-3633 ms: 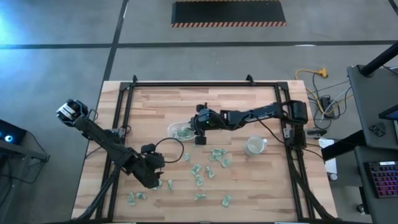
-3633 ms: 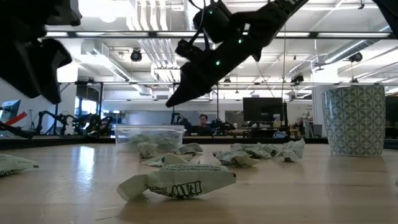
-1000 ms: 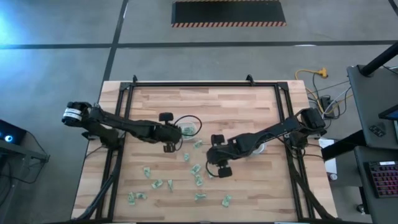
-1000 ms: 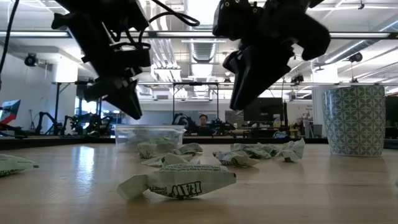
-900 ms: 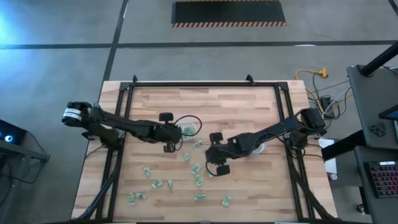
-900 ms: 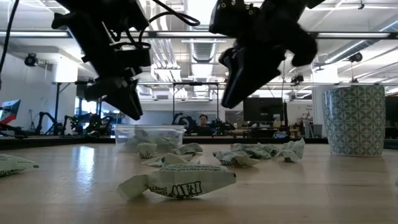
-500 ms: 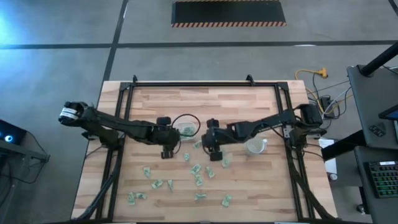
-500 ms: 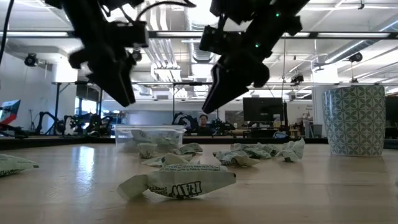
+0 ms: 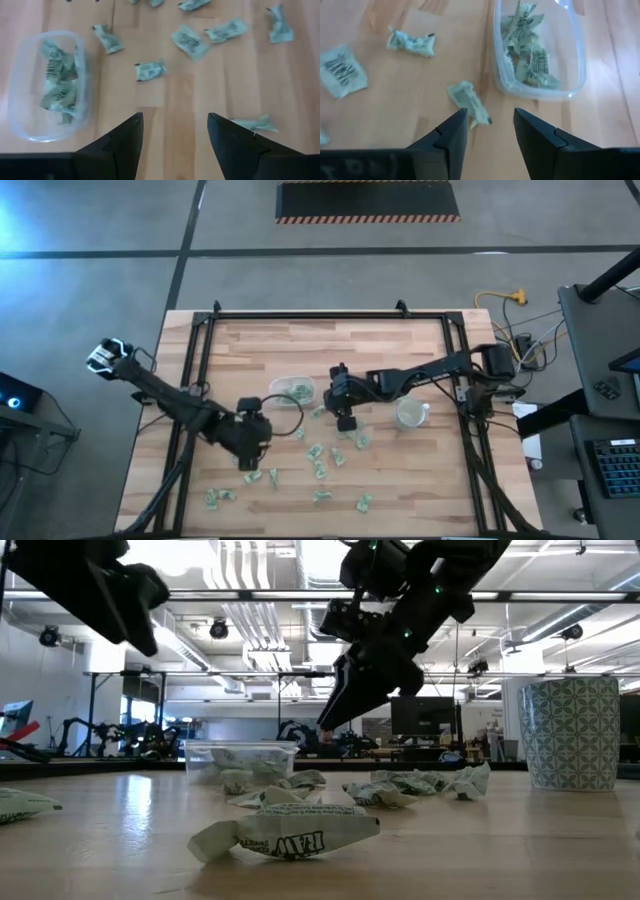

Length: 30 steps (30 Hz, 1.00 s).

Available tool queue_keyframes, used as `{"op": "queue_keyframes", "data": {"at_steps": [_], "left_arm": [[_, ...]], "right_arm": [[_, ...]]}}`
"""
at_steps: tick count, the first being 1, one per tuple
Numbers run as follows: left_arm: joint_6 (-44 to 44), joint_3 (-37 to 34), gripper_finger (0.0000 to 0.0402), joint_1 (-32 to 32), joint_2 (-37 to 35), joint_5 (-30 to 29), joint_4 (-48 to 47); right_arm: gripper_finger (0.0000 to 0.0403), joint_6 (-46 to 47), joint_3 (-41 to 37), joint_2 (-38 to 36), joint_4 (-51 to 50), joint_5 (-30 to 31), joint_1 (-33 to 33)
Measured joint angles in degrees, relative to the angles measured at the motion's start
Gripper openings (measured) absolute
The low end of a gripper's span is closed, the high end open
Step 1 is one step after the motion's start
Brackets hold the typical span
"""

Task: Pick and place Stevia / Truvia into bins
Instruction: Put the stevia packet into the transparent bin

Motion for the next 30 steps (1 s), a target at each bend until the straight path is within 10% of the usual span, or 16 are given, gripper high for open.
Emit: {"op": "queue_keyframes", "data": {"at_steps": [30], "left_arm": [[-6.6, -0.2, 0.0204, -6.5, 0.2, -3.2, 0.5]], "right_arm": [[0.0101, 6.5, 5.1, 10.7, -3.0, -2.5, -1.8]]}}
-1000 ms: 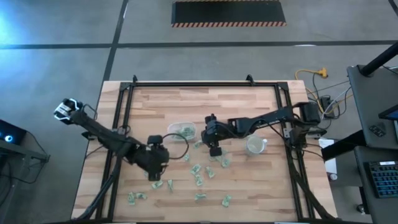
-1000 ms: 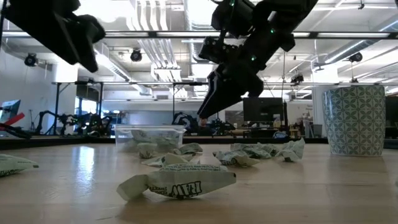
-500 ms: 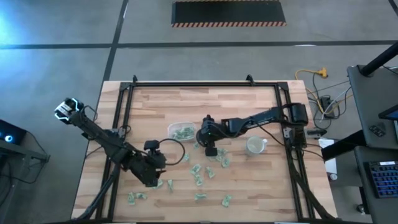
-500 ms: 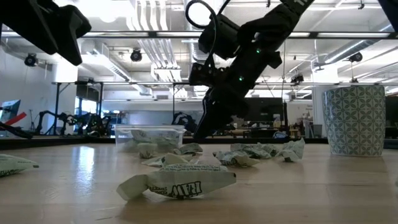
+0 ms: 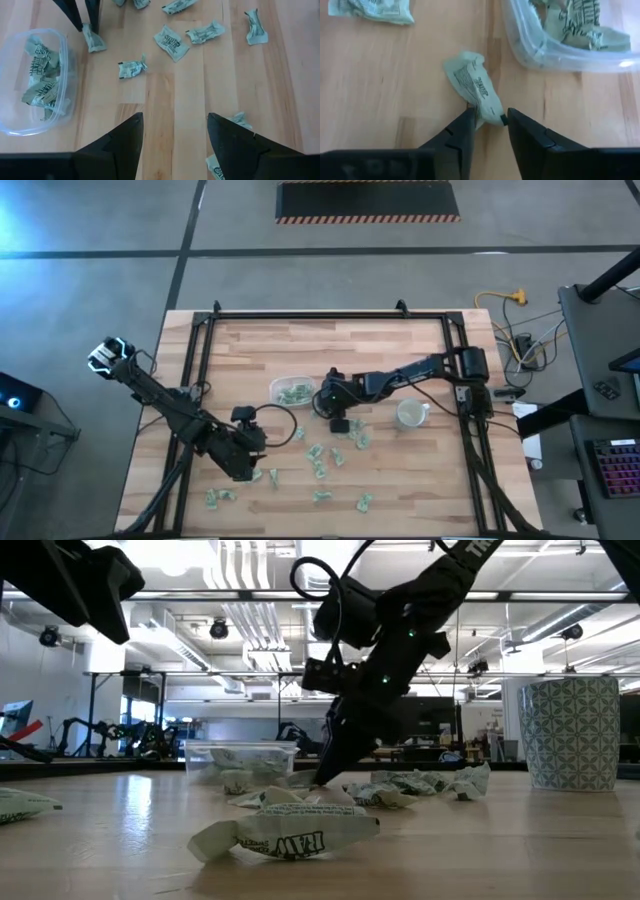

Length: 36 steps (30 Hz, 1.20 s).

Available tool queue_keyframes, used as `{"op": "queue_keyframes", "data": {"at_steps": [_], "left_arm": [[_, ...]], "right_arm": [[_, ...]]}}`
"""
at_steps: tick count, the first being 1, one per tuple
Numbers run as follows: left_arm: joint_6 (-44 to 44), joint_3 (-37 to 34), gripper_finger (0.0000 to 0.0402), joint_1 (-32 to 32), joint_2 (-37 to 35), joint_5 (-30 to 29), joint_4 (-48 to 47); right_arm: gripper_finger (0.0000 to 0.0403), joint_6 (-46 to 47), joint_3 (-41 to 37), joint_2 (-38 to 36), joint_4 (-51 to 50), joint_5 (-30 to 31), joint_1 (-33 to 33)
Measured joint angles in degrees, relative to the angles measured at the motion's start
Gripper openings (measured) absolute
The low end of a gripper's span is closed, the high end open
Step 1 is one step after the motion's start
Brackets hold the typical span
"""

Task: Pick and place Stevia / Truvia into bins
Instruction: Put the stevia packet into the transparent bin

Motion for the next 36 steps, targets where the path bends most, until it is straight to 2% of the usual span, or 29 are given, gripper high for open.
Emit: {"op": "queue_keyframes", "data": {"at_steps": [7, 13, 19, 25, 32, 36], "left_arm": [[0.0, -0.1, 0.0204, 0.0, 0.0, 0.0, -0.1], [-4.0, -0.1, 0.0204, -1.0, 0.0, 1.9, -2.6], [-14.0, -0.4, 0.0204, -4.5, 0.0, 2.2, -8.9], [-21.2, -1.0, 0.0204, -8.7, 0.0, 2.1, -10.0], [-28.3, -3.9, 0.0204, -11.4, 0.0, 1.6, -9.2], [-28.8, -4.3, 0.0204, -12.0, 0.1, 1.7, -7.8]], "right_arm": [[0.0019, -0.8, 0.3, -0.2, -2.4, -0.1, 0.0], [0.0010, 0.8, 0.1, -2.6, -7.2, 0.7, 0.0], [0.0009, 2.9, 0.0, -8.8, -11.0, 7.1, 0.0], [0.0009, 0.4, 0.2, -10.6, 0.0, 8.1, 0.0], [0.0009, -2.4, 0.3, -7.0, 13.9, 9.9, -1.1], [0.0009, -2.4, 3.2, -3.7, 14.3, 7.6, -2.3]]}}
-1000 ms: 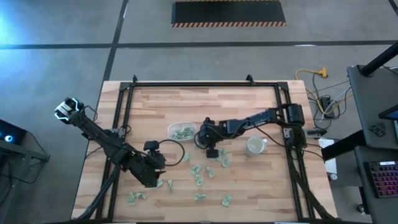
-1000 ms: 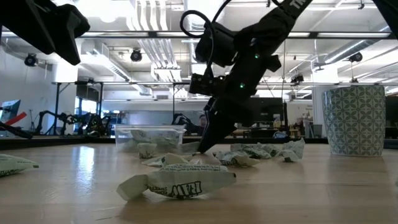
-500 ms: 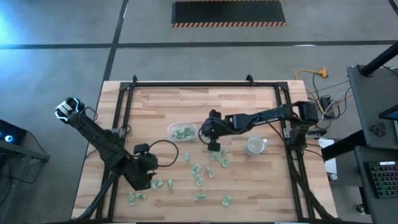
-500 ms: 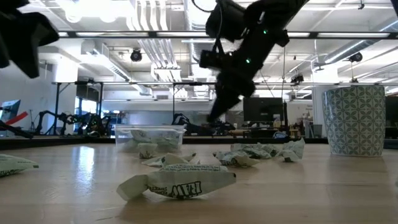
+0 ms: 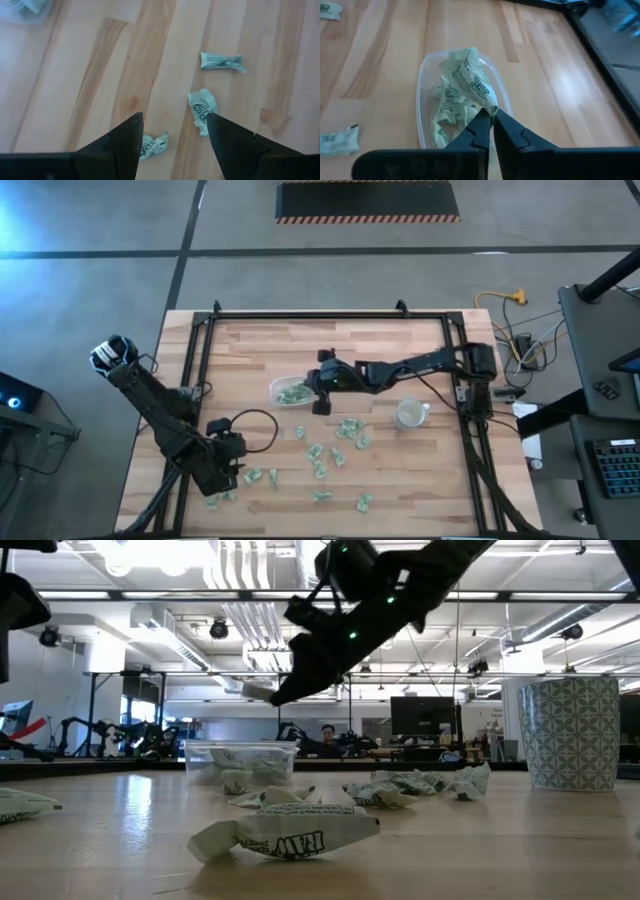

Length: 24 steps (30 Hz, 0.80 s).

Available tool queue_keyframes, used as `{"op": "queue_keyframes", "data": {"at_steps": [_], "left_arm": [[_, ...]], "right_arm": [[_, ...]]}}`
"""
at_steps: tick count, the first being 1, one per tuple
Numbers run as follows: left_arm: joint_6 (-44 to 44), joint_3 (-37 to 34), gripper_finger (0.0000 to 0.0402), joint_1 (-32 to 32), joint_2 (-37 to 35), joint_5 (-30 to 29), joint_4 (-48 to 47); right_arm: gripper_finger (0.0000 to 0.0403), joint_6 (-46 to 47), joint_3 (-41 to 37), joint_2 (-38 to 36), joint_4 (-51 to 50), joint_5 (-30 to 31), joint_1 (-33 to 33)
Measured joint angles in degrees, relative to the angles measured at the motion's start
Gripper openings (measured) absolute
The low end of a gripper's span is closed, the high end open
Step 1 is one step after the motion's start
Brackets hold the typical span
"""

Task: Pick and place Stevia / Truvia into bins
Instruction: Put the stevia packet into the transparent bin

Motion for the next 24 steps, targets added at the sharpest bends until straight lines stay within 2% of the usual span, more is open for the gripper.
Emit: {"op": "queue_keyframes", "data": {"at_steps": [3, 11, 15, 19, 24], "left_arm": [[0.0, 0.0, 0.0204, 0.0, 0.0, 0.0, 0.7], [-1.0, 0.0, 0.0204, -1.1, 0.0, 0.0, 0.9], [-1.2, 0.0, 0.0204, -1.6, 0.0, 0.3, 1.1], [-1.3, 0.0, 0.0204, -1.7, 0.6, 2.4, 1.0], [-1.0, 0.0, 0.0204, -1.7, 2.8, 5.8, 0.9]], "right_arm": [[0.0009, 0.0, 3.8, 3.7, -0.3, -4.3, -0.6], [0.0009, 0.3, 14.1, 10.3, -12.1, -4.3, -2.1], [0.0012, 1.9, 16.4, 11.9, -14.9, -4.3, -3.0], [0.0041, 0.1, 16.5, 12.0, -16.0, -4.4, -3.0], [0.0106, -0.2, 16.4, 11.2, -16.5, -4.4, -3.0]]}}
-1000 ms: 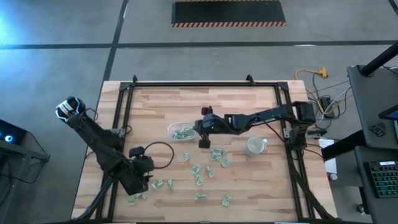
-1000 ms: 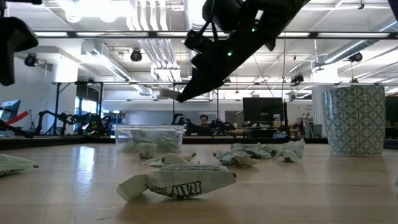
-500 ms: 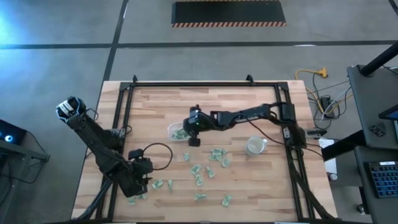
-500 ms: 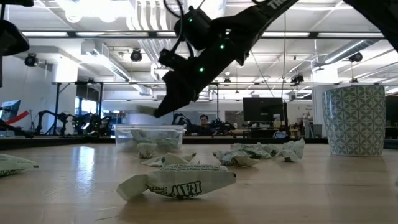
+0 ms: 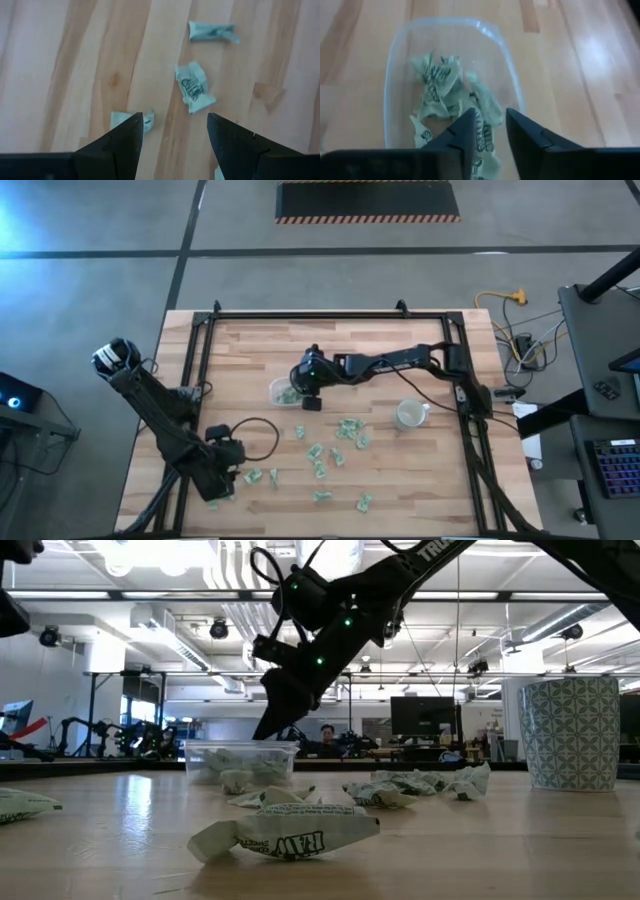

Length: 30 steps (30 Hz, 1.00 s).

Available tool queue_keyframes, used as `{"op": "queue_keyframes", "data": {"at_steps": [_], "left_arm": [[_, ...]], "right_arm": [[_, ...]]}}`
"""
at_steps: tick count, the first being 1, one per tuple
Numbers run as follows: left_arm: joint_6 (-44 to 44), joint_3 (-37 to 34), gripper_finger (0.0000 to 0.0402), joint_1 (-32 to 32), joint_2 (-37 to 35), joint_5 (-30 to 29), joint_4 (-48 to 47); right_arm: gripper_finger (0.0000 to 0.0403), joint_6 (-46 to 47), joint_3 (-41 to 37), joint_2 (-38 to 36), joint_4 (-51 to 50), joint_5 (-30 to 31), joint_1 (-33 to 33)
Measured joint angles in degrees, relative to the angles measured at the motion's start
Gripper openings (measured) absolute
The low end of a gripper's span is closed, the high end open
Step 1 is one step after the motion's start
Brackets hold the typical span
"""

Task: Pick and place Stevia / Truvia into bins
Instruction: Put the stevia packet into the transparent bin

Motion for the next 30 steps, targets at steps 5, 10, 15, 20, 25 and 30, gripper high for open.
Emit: {"op": "queue_keyframes", "data": {"at_steps": [5, 10, 15, 20, 25, 30], "left_arm": [[0.6, 0.0, 0.0204, 0.0, 2.4, 1.4, -0.5], [4.9, 0.0, 0.0202, -0.1, 6.3, 1.7, -0.5], [8.2, 0.0, 0.0202, 0.0, 10.7, 1.5, -1.8], [8.0, 0.0, 0.0202, 0.0, 13.6, 1.6, -4.3], [7.9, -0.1, 0.0185, 0.0, 14.3, 1.6, -4.3], [7.8, -0.1, 0.0125, 0.0, 14.4, 1.6, -4.0]], "right_arm": [[0.0155, -0.3, 0.0, -2.8, -0.8, -0.1, 0.3], [0.0170, -4.4, 0.0, -6.9, -3.9, -2.6, 2.8], [0.0171, -6.3, 0.0, -10.0, -9.5, -3.6, 5.7], [0.0171, -5.9, -0.1, -12.5, -15.4, -3.5, 8.8], [0.0171, -4.0, -0.9, -14.1, -18.3, -3.4, 11.7], [0.0171, -1.4, -1.9, -14.2, -22.8, -3.4, 15.2]]}}
